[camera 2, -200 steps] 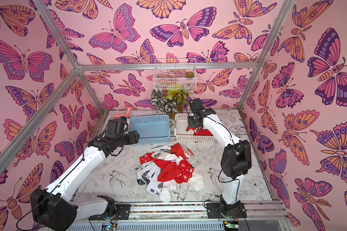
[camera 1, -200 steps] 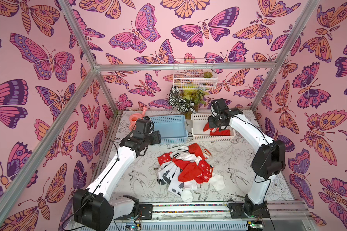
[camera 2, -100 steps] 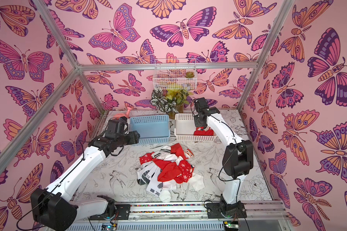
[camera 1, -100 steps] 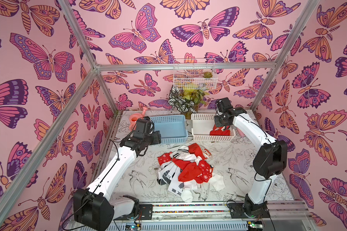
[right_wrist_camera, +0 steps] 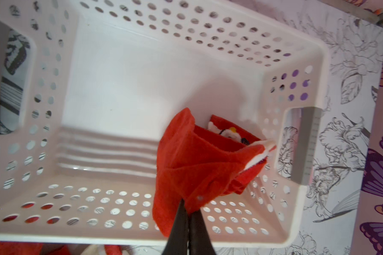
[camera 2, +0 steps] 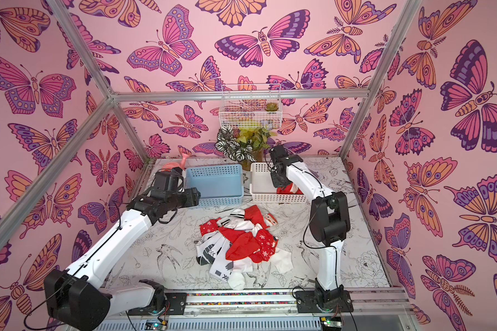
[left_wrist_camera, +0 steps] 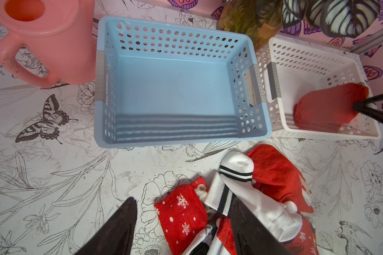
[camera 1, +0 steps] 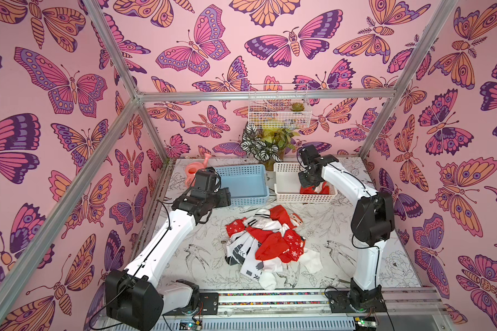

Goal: Sort the socks into the basket by color
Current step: Place the sock in the bin.

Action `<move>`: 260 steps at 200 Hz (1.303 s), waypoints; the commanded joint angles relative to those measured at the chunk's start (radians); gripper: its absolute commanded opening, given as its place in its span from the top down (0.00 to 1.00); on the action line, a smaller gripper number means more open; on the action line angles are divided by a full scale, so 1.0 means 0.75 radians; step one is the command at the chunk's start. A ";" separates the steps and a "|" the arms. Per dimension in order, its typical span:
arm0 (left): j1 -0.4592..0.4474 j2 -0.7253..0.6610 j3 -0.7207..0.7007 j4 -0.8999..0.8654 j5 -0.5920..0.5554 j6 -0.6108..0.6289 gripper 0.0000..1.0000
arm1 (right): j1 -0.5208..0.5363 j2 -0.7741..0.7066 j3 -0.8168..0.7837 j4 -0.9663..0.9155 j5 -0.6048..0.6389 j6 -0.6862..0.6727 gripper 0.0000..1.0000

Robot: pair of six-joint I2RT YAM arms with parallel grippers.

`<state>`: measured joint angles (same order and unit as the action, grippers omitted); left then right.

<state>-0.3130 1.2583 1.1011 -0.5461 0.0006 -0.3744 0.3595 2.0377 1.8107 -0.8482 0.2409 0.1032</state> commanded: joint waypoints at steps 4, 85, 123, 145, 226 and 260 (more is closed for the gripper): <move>-0.004 -0.005 -0.018 0.022 -0.001 0.013 0.31 | 0.043 0.035 0.064 0.009 -0.083 -0.009 1.00; -0.005 -0.003 -0.018 0.021 -0.004 0.014 0.31 | 0.124 0.147 0.099 0.045 -0.286 0.058 0.98; -0.004 -0.003 -0.018 0.020 -0.002 0.014 0.31 | 0.126 0.161 0.090 0.067 -0.338 0.083 0.89; -0.005 -0.002 -0.018 0.020 -0.001 0.014 0.31 | 0.126 0.157 0.086 0.078 -0.362 0.092 0.84; -0.005 0.002 -0.019 0.020 -0.004 0.014 0.30 | 0.126 0.116 0.056 0.114 -0.428 0.105 0.75; -0.004 0.001 -0.016 0.021 0.003 0.014 0.27 | 0.125 0.063 0.027 0.126 -0.457 0.125 0.74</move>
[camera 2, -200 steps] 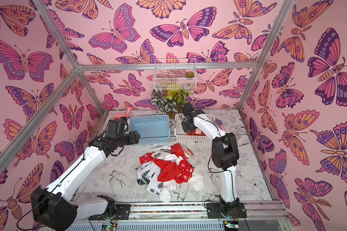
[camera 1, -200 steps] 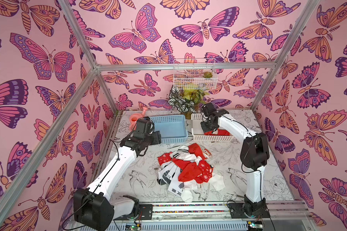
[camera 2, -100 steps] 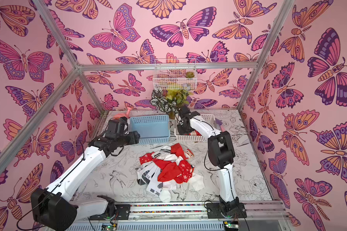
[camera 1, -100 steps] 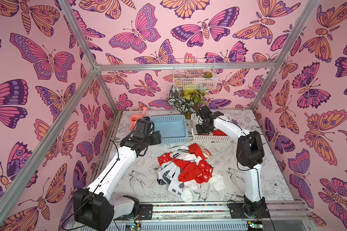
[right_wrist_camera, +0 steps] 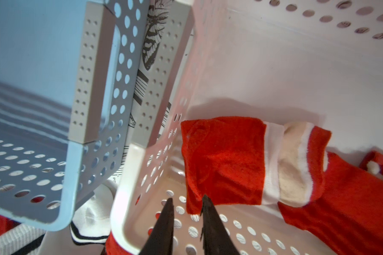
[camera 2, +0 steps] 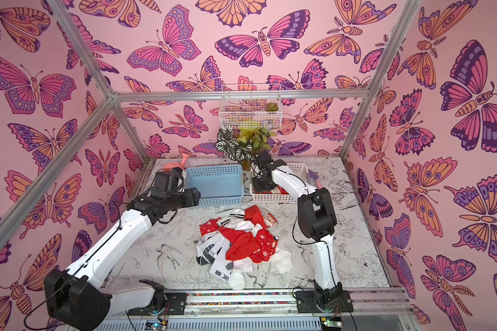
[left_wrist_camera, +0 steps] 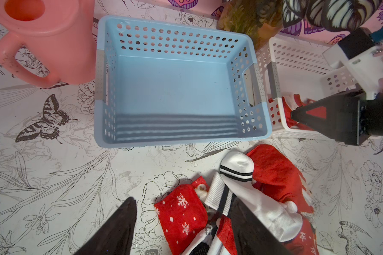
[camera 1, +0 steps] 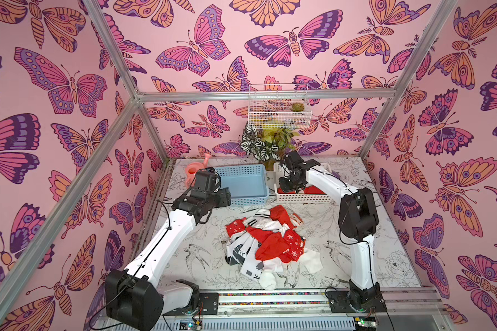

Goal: Sort the socks into the basket by color
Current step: Place the sock in the bin.

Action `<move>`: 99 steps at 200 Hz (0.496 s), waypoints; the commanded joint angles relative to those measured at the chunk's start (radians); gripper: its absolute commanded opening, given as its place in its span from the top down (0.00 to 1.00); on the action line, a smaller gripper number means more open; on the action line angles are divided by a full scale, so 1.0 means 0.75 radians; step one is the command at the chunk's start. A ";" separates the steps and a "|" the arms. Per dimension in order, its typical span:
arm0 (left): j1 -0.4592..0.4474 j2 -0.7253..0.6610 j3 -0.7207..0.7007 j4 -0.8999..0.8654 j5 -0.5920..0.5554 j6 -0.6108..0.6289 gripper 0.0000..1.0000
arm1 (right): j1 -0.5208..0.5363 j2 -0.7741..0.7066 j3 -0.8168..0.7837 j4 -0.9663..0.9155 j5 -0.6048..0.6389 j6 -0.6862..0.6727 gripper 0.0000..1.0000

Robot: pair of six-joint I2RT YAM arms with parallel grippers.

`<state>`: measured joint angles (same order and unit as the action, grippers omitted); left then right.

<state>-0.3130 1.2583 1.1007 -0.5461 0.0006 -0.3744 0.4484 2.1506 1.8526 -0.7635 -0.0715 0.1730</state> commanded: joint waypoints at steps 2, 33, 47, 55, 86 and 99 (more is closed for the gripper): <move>-0.005 0.002 -0.016 0.020 0.002 0.014 0.27 | 0.006 -0.094 -0.034 0.014 -0.041 0.033 0.74; -0.004 0.006 -0.010 0.021 0.021 0.018 0.23 | 0.006 -0.219 -0.121 0.037 -0.037 0.064 0.73; -0.004 0.007 -0.007 0.022 0.037 0.019 0.22 | 0.005 -0.288 -0.172 0.040 -0.020 0.083 0.73; -0.004 0.006 -0.003 0.021 0.048 0.022 0.22 | 0.005 -0.326 -0.202 0.034 -0.012 0.095 0.72; -0.037 0.006 0.003 0.018 0.042 0.036 0.20 | 0.005 -0.462 -0.315 0.014 -0.009 0.145 0.71; -0.086 0.006 0.011 0.008 0.023 0.047 0.20 | 0.005 -0.527 -0.375 0.010 -0.010 0.161 0.71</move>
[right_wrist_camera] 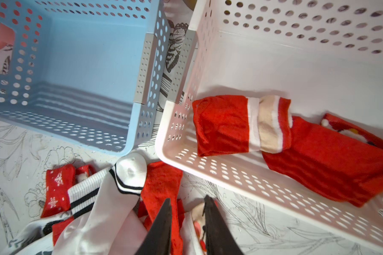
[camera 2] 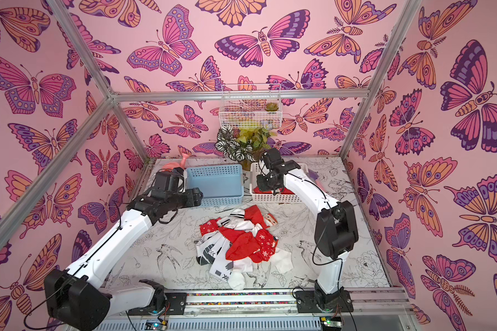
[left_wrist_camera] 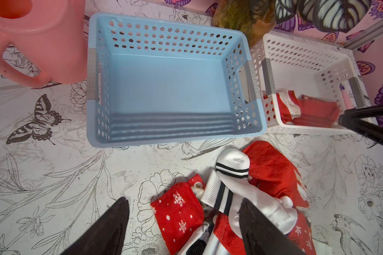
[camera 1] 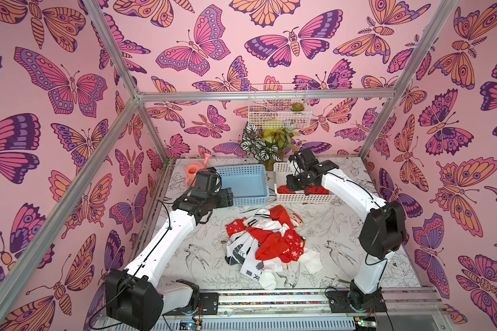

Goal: Sort the socks into the basket by color
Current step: Place the sock in the bin, then pick up the sock at the center of the board.

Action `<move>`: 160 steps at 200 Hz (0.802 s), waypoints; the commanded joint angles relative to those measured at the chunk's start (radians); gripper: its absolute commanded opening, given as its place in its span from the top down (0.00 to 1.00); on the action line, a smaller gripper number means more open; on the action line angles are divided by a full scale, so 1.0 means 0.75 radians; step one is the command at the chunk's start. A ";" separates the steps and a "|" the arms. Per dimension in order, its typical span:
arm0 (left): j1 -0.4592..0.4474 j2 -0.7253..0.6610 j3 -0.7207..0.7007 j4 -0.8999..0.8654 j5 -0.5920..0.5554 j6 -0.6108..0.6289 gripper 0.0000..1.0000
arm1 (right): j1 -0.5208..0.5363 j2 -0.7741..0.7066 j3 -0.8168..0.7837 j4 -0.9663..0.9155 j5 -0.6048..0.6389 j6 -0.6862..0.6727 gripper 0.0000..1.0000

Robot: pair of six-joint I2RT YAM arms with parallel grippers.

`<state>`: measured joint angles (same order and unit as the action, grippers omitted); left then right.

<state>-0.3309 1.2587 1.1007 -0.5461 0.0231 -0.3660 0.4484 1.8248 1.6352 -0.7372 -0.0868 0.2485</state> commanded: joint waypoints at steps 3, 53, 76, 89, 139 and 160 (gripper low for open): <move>-0.076 0.006 0.016 0.004 -0.009 0.040 0.20 | 0.005 -0.108 -0.099 -0.024 0.013 0.065 0.71; -0.302 0.058 0.020 -0.066 -0.008 0.070 0.21 | 0.005 -0.325 -0.317 0.002 -0.045 0.090 0.70; -0.388 0.074 -0.003 -0.073 -0.040 0.081 0.22 | 0.005 -0.410 -0.386 0.027 -0.069 0.091 0.69; -0.425 0.090 -0.015 -0.073 -0.050 0.089 0.23 | 0.005 -0.431 -0.409 0.024 -0.086 0.091 0.69; -0.555 0.165 -0.022 -0.077 -0.107 0.085 0.23 | 0.006 -0.495 -0.498 0.043 -0.097 0.102 0.69; -0.591 0.204 -0.028 -0.076 -0.125 0.069 0.23 | 0.005 -0.512 -0.524 0.048 -0.096 0.101 0.69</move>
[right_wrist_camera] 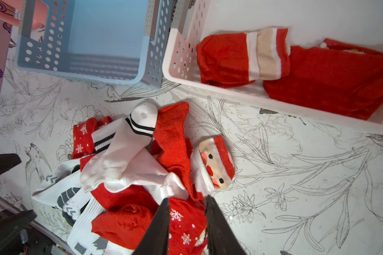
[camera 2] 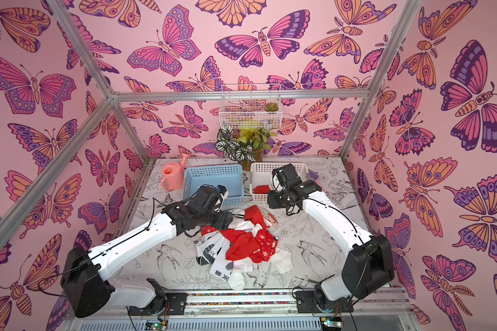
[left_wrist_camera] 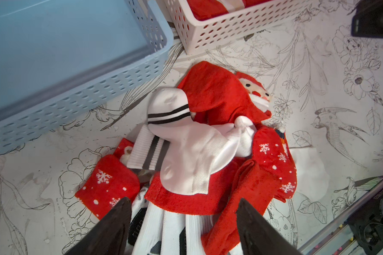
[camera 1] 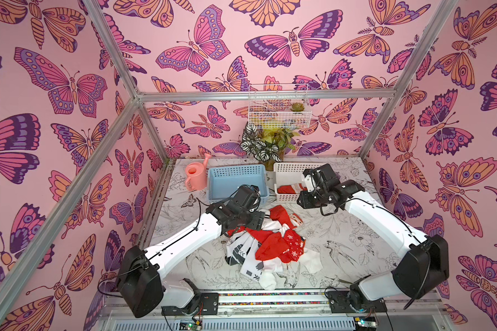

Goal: Sort the socks into the basket by color
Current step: Pick up the sock at the center of the board.

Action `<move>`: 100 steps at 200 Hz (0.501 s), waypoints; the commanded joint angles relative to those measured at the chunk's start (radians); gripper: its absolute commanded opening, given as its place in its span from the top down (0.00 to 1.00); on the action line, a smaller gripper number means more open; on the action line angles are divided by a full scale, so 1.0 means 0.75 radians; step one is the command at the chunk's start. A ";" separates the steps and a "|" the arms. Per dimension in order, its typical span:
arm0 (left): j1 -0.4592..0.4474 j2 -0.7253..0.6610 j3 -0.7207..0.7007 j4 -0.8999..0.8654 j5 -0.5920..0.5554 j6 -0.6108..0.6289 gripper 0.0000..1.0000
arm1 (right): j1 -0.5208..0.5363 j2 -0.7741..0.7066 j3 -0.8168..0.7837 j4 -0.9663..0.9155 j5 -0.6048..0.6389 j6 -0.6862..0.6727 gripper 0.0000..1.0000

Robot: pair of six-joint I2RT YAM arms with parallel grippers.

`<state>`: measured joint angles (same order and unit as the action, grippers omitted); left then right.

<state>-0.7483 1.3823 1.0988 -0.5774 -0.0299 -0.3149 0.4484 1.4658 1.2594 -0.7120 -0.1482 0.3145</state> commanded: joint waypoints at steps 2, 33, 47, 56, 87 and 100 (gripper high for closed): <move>-0.037 0.043 -0.025 -0.034 -0.054 0.001 0.24 | 0.005 -0.035 -0.025 0.014 -0.016 0.014 0.69; -0.074 0.109 -0.015 -0.032 -0.074 -0.004 0.24 | 0.006 -0.054 -0.052 0.028 -0.013 0.016 0.69; -0.080 0.145 0.006 -0.032 -0.083 0.001 0.24 | 0.005 -0.055 -0.057 0.035 -0.014 0.018 0.69; -0.082 0.166 0.017 -0.032 -0.085 0.004 0.24 | 0.005 -0.054 -0.057 0.033 -0.019 0.018 0.69; -0.087 0.215 0.038 -0.033 -0.083 0.017 0.26 | 0.005 -0.058 -0.061 0.031 -0.009 0.014 0.69; -0.086 0.233 0.042 -0.035 -0.086 0.025 0.25 | 0.005 -0.058 -0.063 0.032 -0.007 0.014 0.69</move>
<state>-0.8062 1.5341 1.1069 -0.5781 -0.0753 -0.3164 0.4484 1.4433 1.2198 -0.6945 -0.1513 0.3153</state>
